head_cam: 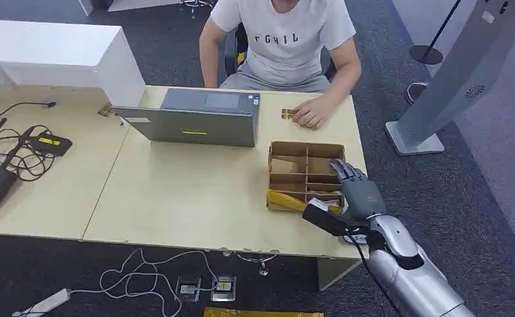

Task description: Pass the card to the sensor for recognition and then transmit it.

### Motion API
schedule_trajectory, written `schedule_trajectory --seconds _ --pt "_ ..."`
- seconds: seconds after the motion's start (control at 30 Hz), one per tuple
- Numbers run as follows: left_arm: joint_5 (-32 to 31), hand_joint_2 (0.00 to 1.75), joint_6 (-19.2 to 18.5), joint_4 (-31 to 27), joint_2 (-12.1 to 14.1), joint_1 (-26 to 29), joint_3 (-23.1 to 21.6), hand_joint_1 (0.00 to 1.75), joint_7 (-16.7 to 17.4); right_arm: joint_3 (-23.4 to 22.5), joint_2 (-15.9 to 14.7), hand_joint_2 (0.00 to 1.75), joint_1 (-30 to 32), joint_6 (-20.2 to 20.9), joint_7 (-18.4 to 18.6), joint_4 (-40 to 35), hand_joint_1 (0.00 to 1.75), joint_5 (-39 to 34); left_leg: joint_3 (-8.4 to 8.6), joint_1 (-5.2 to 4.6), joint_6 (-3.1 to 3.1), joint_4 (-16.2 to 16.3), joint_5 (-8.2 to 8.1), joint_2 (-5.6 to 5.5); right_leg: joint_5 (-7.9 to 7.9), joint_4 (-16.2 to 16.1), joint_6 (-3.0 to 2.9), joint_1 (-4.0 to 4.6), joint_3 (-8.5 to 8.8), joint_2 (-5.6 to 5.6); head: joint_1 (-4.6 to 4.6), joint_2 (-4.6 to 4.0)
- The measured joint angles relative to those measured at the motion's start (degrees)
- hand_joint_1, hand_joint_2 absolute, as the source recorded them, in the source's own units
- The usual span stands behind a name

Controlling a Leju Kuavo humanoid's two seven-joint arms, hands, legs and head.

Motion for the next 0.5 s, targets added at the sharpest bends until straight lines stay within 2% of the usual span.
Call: schedule_trajectory --seconds 0.5 --pt "0.33 0.00 -0.09 0.00 0.35 0.00 0.31 0.00 0.87 -0.37 0.26 1.75 0.16 0.94 -1.16 -0.50 0.00 0.02 -0.01 0.00 0.00 0.00 0.00 0.00 0.00 0.00 0.00 0.00 0.00 0.00 0.00 0.00"
